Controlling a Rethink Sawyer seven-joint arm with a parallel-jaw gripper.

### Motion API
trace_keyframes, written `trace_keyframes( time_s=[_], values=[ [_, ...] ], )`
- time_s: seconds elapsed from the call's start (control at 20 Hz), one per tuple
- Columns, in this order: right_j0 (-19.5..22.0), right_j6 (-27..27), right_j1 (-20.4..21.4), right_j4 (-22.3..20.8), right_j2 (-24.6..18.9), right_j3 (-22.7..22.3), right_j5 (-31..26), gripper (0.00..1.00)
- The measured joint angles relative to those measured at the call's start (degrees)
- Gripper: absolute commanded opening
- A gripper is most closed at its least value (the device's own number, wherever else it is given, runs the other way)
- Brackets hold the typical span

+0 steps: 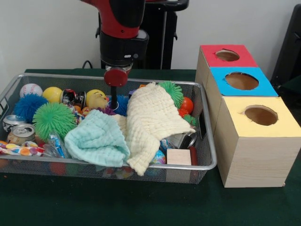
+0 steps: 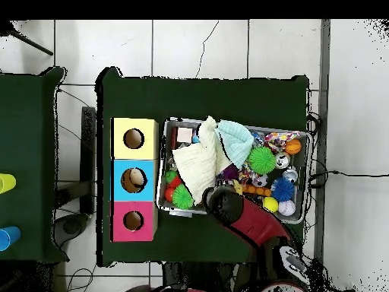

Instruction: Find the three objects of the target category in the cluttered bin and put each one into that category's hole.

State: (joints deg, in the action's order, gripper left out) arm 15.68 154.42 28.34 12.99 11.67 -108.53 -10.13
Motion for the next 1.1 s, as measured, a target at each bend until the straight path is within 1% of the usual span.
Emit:
trace_keyframes(
  time_s=[0.3, 0.55, 0.65, 0.95, 1.1],
  values=[
    [0.1, 0.0, -0.2, 0.0, 0.6, 0.0, 0.0, 1.0],
    [-0.7, 0.0, 1.2, 0.0, 1.9, 0.0, -1.4, 1.0],
    [-0.8, 0.0, 2.4, 0.0, 2.3, 0.0, -2.9, 1.0],
    [-0.8, 0.0, 3.9, 0.0, 3.0, 0.0, -5.2, 1.0],
    [-0.7, 0.0, 4.1, 0.0, 3.1, 0.2, -5.3, 1.0]
  ],
)
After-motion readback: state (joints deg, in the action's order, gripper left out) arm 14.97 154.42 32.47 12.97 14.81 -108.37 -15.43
